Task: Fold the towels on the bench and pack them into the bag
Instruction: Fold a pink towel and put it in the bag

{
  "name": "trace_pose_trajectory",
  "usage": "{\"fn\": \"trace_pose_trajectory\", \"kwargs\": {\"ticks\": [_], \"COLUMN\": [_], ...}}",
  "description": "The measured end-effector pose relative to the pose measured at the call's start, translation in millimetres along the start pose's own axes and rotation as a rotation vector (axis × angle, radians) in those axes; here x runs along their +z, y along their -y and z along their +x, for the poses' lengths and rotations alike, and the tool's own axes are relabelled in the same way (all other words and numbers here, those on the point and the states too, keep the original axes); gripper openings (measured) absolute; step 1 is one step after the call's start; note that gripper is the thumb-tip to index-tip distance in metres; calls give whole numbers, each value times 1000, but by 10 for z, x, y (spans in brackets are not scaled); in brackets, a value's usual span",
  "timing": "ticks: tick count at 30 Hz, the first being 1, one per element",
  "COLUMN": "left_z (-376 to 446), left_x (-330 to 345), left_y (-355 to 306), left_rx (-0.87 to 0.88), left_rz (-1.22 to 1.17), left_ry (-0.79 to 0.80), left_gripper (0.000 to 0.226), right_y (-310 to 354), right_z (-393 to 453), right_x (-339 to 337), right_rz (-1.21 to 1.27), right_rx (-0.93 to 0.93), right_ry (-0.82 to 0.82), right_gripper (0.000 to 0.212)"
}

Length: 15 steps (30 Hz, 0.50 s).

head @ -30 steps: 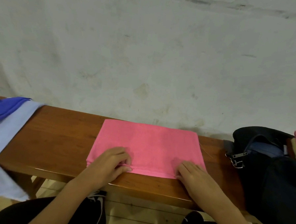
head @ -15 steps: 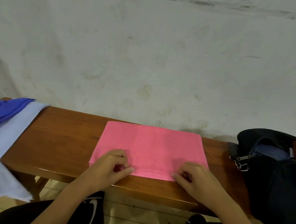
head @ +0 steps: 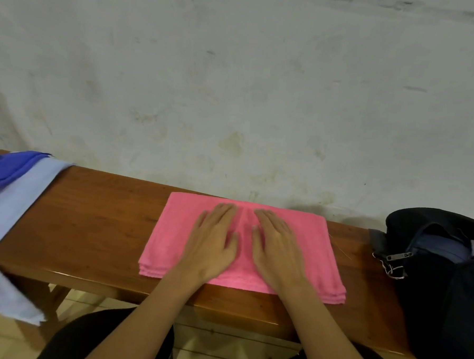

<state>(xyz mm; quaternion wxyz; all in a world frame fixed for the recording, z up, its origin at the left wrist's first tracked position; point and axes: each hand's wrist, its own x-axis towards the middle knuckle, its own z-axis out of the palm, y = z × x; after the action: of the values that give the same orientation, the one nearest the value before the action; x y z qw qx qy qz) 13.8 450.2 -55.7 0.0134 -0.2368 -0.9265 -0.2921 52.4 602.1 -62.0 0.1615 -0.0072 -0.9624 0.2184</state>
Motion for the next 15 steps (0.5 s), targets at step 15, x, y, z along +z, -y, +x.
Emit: {"fn": "trace_pose_trajectory", "kwargs": {"ticks": [15], "left_z": [191], "left_x": [149], "left_y": [283], "left_rx": [-142], "left_rz": [479], "left_ry": [155], "left_gripper": [81], "right_y": [-324], "right_z": [114], "right_x": [120], "right_rz": [-328], "right_rx": [36], "right_ry": [336], "right_gripper": [67]}}
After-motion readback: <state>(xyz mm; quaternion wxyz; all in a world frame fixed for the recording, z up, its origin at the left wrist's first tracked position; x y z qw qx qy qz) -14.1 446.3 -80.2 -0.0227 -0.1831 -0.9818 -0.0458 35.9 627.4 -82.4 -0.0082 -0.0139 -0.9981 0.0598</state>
